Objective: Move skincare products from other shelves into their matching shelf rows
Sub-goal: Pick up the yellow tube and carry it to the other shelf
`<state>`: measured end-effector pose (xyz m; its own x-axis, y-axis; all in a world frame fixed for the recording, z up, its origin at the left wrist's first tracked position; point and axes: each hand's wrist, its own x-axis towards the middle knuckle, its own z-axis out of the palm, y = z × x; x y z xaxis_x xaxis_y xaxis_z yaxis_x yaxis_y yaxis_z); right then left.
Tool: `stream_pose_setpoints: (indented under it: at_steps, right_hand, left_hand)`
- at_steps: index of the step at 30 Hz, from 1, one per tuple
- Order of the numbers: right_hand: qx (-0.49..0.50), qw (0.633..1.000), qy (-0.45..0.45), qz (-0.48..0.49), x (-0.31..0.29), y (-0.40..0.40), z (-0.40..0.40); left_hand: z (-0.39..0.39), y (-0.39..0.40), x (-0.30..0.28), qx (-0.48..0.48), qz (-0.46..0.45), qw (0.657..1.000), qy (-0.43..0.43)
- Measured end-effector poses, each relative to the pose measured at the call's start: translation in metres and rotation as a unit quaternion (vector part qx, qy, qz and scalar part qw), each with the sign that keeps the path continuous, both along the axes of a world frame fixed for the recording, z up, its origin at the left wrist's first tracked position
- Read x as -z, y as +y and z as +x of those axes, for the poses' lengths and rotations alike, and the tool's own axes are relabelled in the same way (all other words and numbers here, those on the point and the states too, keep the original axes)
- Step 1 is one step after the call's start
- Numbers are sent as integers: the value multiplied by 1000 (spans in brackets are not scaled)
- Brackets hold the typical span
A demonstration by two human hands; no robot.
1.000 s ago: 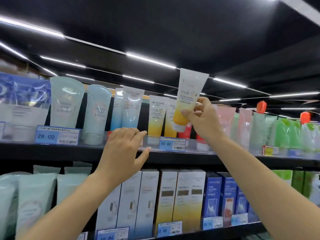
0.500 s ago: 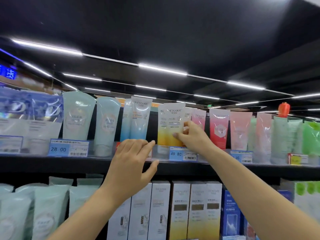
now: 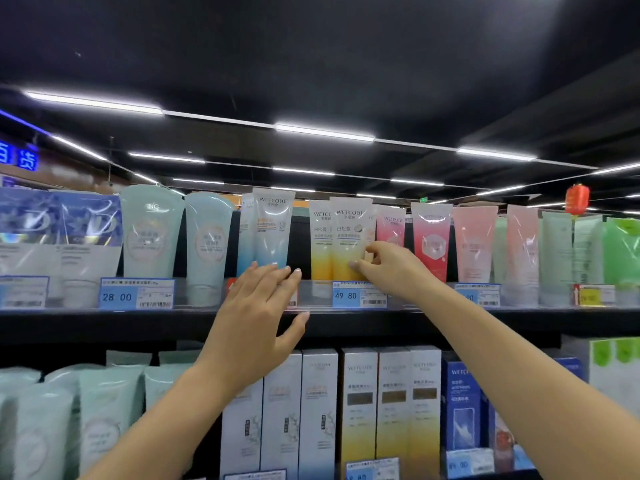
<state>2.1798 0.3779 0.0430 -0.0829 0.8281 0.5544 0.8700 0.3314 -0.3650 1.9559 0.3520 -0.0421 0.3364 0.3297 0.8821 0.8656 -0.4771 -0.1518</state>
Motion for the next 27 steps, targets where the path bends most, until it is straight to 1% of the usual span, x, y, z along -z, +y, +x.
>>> stream_pose_setpoints:
  at_steps: [3,7,9,11,14,17,23,27]
  right_hand:
    - [15,996,-24,85,12,-15,8]
    - [-32,975,-64,209,41,-46,18]
    - [-58,968,-69,234,63,-62,22]
    - [-88,963,-79,240,90,-74,24]
    - [-141,957,-108,231,137,-87,26]
    - [-190,949,-150,204,189,-98,26]
    - [-264,947,-168,67,295,-104,18]
    - [-283,943,-177,-15,341,-104,2]
  left_hand:
    - [-5,-9,1,11,11,1000,5]
    - [-4,-31,9,44,70,996,20]
    - [-2,-42,21,55,84,994,44]
    - [1,-53,39,64,74,993,68]
    - [4,-68,76,74,21,993,94]
    - [4,-83,122,64,-43,990,116]
    - [-9,-116,219,-13,-185,976,114]
    - [-27,-145,264,-59,-253,959,110]
